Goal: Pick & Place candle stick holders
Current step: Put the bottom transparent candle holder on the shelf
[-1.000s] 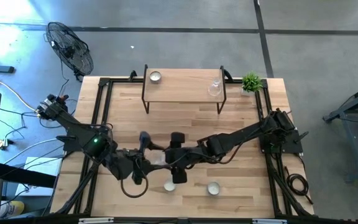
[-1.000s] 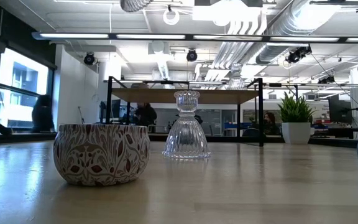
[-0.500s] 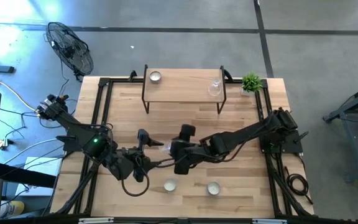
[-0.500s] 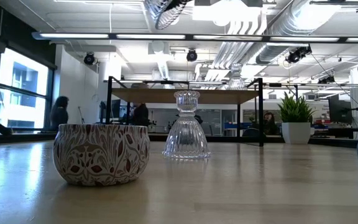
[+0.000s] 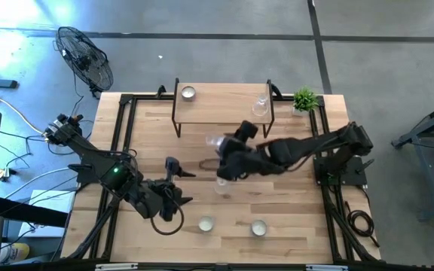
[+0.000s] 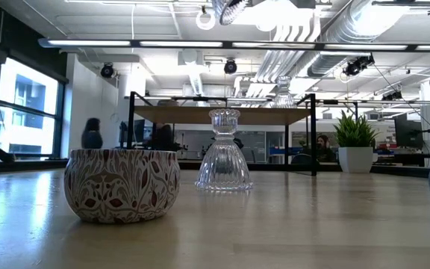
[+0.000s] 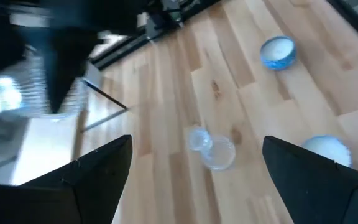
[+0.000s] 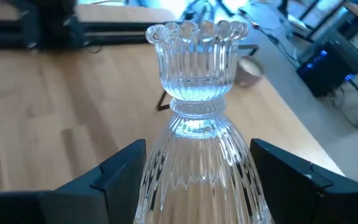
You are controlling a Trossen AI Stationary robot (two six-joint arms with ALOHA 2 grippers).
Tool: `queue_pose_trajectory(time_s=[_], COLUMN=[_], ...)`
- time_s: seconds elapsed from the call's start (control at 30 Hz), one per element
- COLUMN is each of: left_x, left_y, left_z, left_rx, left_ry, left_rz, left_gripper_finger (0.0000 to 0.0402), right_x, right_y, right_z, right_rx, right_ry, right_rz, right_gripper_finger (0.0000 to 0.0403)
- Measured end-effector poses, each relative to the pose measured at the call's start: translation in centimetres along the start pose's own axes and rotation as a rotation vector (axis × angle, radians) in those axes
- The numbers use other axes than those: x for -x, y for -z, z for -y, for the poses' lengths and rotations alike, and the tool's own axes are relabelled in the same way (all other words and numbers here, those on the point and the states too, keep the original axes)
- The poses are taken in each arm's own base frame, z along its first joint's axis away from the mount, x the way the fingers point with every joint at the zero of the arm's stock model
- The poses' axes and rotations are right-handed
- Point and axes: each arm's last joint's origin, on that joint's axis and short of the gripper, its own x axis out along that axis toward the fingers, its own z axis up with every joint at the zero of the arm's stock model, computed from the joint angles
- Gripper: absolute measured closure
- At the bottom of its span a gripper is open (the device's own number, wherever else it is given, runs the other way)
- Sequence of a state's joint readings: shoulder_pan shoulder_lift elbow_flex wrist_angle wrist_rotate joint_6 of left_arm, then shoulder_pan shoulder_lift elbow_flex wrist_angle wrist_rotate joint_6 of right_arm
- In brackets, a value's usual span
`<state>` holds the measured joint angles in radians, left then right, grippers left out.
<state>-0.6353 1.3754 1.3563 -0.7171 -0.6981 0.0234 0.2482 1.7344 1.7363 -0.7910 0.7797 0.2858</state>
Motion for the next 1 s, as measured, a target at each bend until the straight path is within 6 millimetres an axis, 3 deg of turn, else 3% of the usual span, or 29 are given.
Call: queue_pose_trajectory(time_s=[0.3,0.67,0.8,1.0], left_x=[0.0,0.0,0.0,0.0], left_y=[0.5,0.7,0.7,0.7], left_z=[0.3,0.3,0.3,0.4], left_rx=[0.084,0.165,0.183,0.19], left_ry=[0.112,0.108,0.108,0.122], left_rz=[-0.052,-0.072,-0.074,-0.078], left_gripper_finger=[0.0046,0.0046,0.0046,0.0046], right_x=[-4.0,-7.7,-9.1,-13.1], right_y=[-0.8,-1.1,-1.1,-0.3], right_z=[5.0,11.3,12.1,11.5], right_rx=[-0.147,-0.337,-0.372,-0.373], right_ry=[0.149,0.358,0.363,0.375], right_rz=[-0.04,-0.049,-0.045,-0.065], right_gripper_finger=[0.0141,0.0141,0.0141,0.0141])
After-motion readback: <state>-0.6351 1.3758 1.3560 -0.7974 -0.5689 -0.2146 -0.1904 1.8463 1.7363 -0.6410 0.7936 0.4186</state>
